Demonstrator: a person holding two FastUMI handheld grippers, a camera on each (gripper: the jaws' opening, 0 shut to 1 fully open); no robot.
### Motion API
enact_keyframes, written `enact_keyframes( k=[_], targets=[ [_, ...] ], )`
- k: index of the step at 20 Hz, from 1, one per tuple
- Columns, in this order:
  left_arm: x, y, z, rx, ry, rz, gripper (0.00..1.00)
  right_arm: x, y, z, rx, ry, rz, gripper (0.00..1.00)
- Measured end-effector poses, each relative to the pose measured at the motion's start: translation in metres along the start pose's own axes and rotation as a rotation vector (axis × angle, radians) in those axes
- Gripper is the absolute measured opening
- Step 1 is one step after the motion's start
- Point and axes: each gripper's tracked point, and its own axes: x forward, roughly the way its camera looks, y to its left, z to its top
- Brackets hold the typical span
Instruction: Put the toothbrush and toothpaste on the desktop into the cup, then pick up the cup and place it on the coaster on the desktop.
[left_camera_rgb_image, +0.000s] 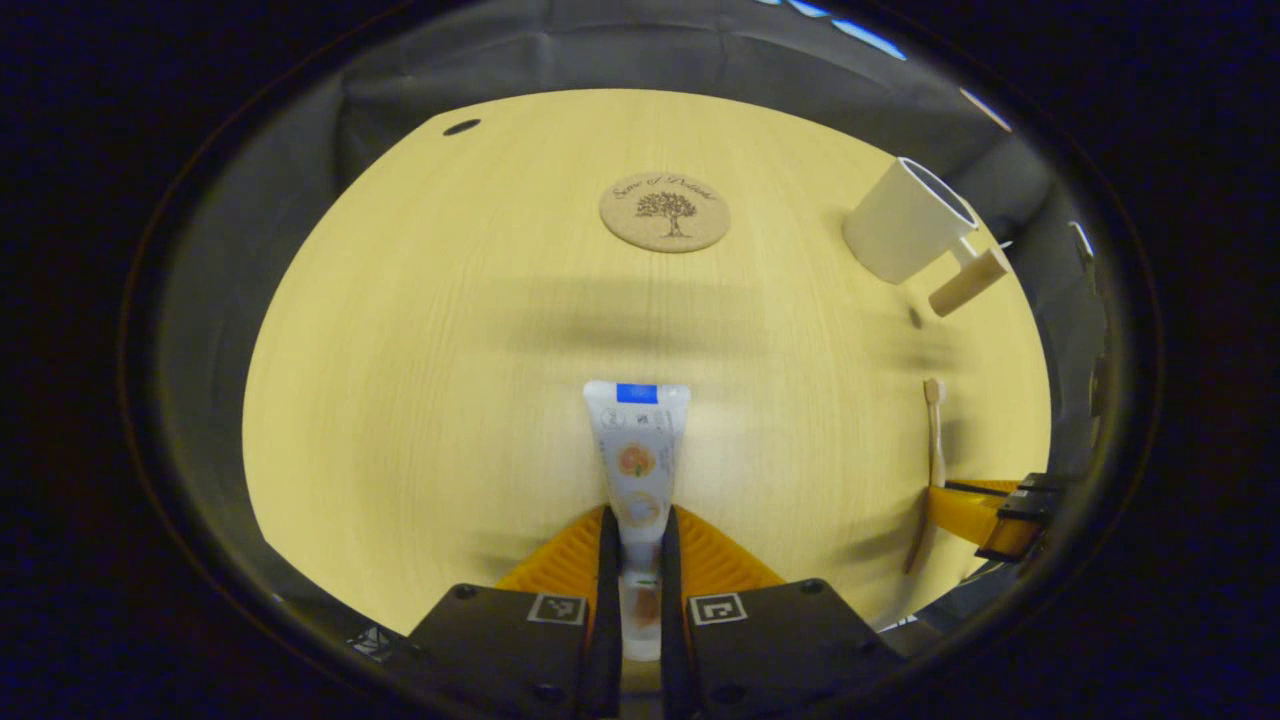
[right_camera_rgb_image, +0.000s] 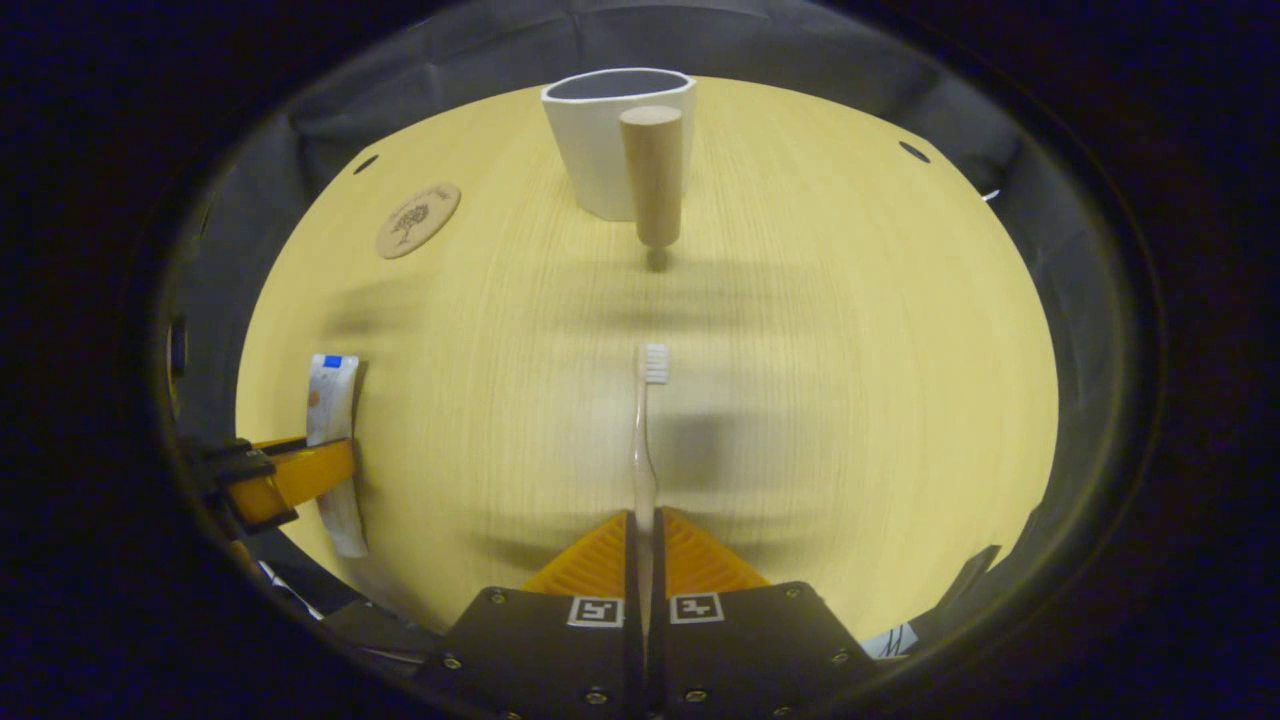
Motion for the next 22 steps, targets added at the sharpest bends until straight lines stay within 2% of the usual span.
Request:
enact_keyframes(
  k=[5,14,22],
  targets=[
    [-0.010,0.004,0.012,0.004,-0.079,0.021,0.23,-0.011,-0.002,0.010,-0.001,-0.085,0.006,0.02],
    [-0.049,-0.024,0.054,0.018,-0.275,-0.024,0.23,-0.061,0.019,0.049,0.019,-0.341,0.134,0.02],
    [-0.083,-0.051,0.112,0.010,-0.486,-0.042,0.23,-0.113,0.022,0.121,-0.013,-0.624,0.188,0.02]
  ],
)
